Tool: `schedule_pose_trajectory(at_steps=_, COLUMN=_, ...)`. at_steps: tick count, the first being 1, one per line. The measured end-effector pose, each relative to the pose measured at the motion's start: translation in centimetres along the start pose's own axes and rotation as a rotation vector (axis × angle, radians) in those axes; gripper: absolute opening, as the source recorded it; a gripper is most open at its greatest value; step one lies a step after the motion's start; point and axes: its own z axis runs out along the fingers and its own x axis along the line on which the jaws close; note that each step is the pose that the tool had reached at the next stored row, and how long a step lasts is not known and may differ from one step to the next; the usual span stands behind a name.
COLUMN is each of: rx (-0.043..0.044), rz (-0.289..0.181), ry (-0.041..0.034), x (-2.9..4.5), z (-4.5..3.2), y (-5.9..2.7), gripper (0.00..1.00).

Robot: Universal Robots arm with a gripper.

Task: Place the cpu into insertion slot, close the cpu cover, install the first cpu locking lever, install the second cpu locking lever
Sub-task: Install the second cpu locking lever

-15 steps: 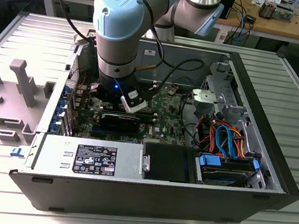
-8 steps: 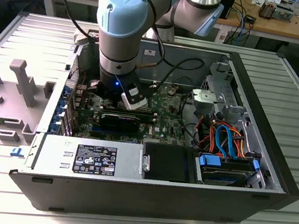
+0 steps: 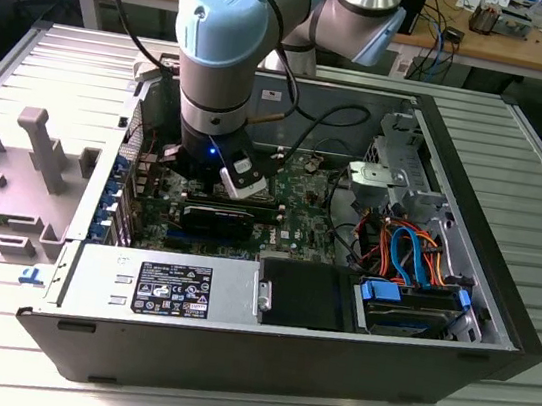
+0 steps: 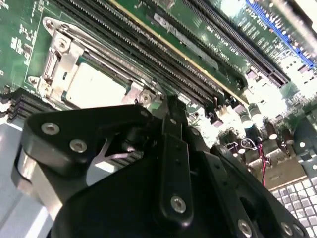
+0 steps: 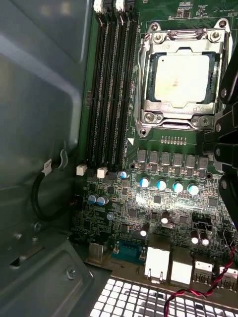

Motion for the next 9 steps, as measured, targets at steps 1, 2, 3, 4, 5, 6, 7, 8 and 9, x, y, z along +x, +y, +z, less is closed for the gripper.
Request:
schedule_pose_trajectory(at_steps=1, rx=0.0, rz=0.0, ry=0.0, x=0.0, z=0.0, y=0.0, gripper=0.11)
schedule_pose_trajectory(at_steps=2, rx=0.0, rz=0.0, ry=0.0, x=0.0, z=0.0, y=0.0, gripper=0.11)
schedule_pose_trajectory(at_steps=3, rx=0.0, rz=0.0, ry=0.0, x=0.0, z=0.0, y=0.0, gripper=0.11)
schedule_pose_trajectory(at_steps=4, rx=0.0, rz=0.0, ry=0.0, x=0.0, z=0.0, y=0.0, gripper=0.11)
schedule_pose_trajectory(at_steps=5, rx=0.0, rz=0.0, ry=0.0, x=0.0, z=0.0, y=0.0, gripper=0.11)
schedule_pose_trajectory(at_steps=6, rx=0.0, rz=0.0, ry=0.0, x=0.0, z=0.0, y=0.0, gripper=0.11)
schedule_pose_trajectory(at_steps=7, rx=-0.0001, rz=0.0, ry=0.0, x=0.0, z=0.0, y=0.0, gripper=0.11)
schedule_pose_trajectory(at_steps=8, rx=0.0, rz=0.0, ry=0.0, x=0.0, z=0.0, y=0.0, gripper=0.11)
schedule_pose_trajectory(at_steps=9, rx=0.0, rz=0.0, ry=0.0, x=0.0, z=0.0, y=0.0, gripper=0.11)
